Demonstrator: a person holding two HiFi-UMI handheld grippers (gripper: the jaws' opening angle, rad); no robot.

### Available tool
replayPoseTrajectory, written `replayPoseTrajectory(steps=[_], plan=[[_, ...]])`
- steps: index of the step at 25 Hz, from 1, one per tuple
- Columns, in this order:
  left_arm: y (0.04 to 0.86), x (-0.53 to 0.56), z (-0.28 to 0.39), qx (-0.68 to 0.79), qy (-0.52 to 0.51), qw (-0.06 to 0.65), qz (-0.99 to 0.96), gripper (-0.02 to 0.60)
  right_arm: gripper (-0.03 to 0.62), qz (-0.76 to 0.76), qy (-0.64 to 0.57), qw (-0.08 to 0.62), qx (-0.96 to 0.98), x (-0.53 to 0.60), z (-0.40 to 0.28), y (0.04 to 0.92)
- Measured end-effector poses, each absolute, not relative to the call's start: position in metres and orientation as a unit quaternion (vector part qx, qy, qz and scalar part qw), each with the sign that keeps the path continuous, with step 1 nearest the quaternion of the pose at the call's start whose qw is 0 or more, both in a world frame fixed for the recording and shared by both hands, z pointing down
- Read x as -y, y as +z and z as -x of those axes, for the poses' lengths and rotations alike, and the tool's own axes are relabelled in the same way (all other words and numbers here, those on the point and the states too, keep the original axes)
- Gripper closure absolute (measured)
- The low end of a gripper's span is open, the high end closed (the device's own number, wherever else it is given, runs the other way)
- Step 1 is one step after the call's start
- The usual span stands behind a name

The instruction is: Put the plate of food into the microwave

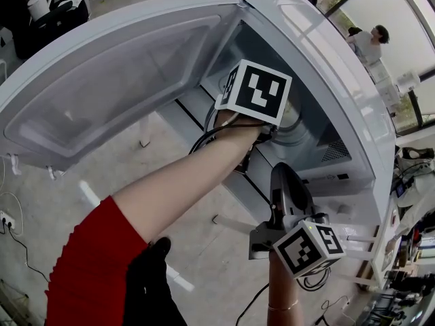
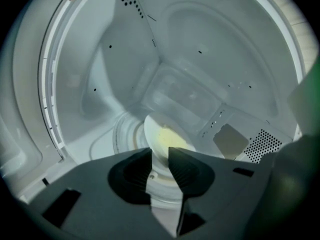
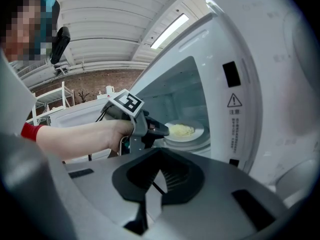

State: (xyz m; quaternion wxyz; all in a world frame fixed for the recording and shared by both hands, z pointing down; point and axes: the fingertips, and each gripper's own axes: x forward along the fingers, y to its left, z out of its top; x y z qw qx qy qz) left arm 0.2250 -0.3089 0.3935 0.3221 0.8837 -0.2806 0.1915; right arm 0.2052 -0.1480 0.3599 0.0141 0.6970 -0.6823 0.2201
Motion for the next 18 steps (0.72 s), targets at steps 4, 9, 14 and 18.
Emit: replayPoseTrajectory(steps=[4, 9, 14, 18], plan=[[0.3948, 0.3107, -0.2271, 0.283, 0.199, 0.315, -0.884, 0.477, 0.582, -0.696, 0.224, 0.011, 0.682, 0.1491, -0.2054, 0.3612], [0.3982, 0.3113, -0.2325, 0.285, 0.221, 0.287, -0.888, 0.463, 0.582, -0.696, 0.225, 0.012, 0.682, 0.1494, -0.2065, 0.3610], [0.3979, 0.3131, -0.2322, 0.279, 0.233, 0.278, -0.889, 0.454, 0.582, -0.697, 0.226, 0.011, 0.681, 0.1471, -0.2063, 0.3602], [0.3977, 0.3146, -0.2315, 0.278, 0.239, 0.261, -0.893, 0.443, 0.582, -0.698, 0.227, 0.011, 0.679, 0.1460, -0.2073, 0.3602]])
